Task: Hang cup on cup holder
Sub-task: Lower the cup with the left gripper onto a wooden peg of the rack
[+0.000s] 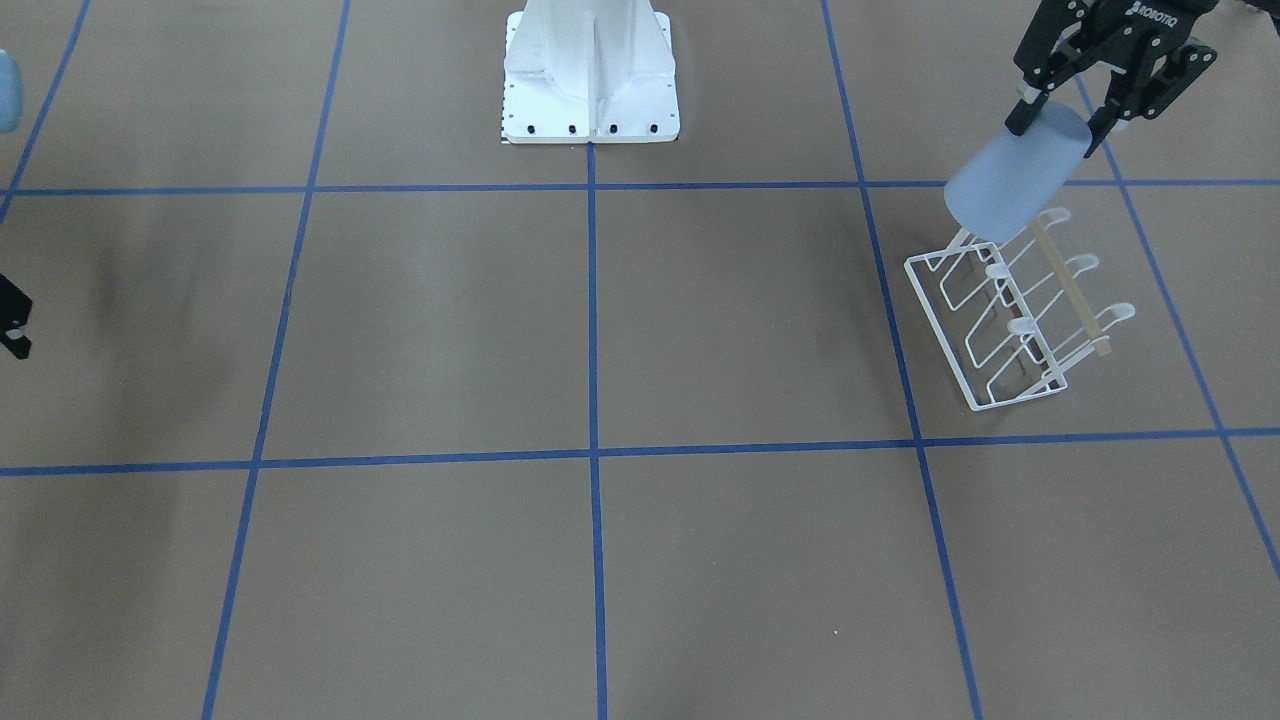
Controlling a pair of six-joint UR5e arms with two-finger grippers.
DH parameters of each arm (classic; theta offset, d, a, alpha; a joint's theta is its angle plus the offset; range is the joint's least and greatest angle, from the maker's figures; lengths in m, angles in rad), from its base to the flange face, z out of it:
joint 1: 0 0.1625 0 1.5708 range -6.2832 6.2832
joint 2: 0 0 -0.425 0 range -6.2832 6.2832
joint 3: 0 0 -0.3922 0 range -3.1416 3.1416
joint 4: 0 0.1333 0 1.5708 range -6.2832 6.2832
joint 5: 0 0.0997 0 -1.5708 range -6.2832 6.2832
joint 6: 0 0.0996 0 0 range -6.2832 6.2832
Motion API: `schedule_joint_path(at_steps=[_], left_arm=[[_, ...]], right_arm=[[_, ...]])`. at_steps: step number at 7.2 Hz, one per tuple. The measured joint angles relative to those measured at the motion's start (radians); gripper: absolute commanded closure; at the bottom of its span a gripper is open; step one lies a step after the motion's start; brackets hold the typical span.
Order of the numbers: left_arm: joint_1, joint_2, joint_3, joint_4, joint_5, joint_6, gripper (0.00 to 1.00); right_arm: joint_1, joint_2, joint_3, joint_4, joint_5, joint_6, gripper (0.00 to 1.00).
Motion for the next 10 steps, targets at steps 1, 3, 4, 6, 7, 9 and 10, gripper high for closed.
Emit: schedule_joint_path(at_steps=[1, 3, 4, 6, 7, 9, 10], left_arm=[[0.012, 0.025, -0.01, 0.04, 0.053, 0.054, 1.0], [0.036, 0.052, -0.005, 0.066, 0.106, 0.091, 1.0], [0.04, 0.05, 0.011, 0.069, 0.113, 0.094, 1.0], [0.051, 0.023, 0.065, 0.069, 0.142, 0.094, 1.0], [0.059, 0.002, 0.096, 0.069, 0.151, 0.092, 1.0], [0.067, -0.052, 0.164, 0.066, 0.156, 0.085, 1.0], [0.073, -0.072, 0.198, 0.062, 0.159, 0.083, 1.0]], right_arm=[[0.075, -0.007, 0.0, -0.106, 0.049, -0.141, 0.0], [0.214, 0.0, 0.001, -0.368, 0.093, -0.432, 0.0], [0.256, 0.003, 0.0, -0.438, 0.098, -0.511, 0.0], [0.282, 0.002, 0.0, -0.474, 0.102, -0.556, 0.0], [0.284, 0.001, 0.001, -0.476, 0.103, -0.559, 0.0], [0.285, 0.0, 0.003, -0.475, 0.104, -0.56, 0.0], [0.285, 0.0, 0.004, -0.475, 0.103, -0.559, 0.0]])
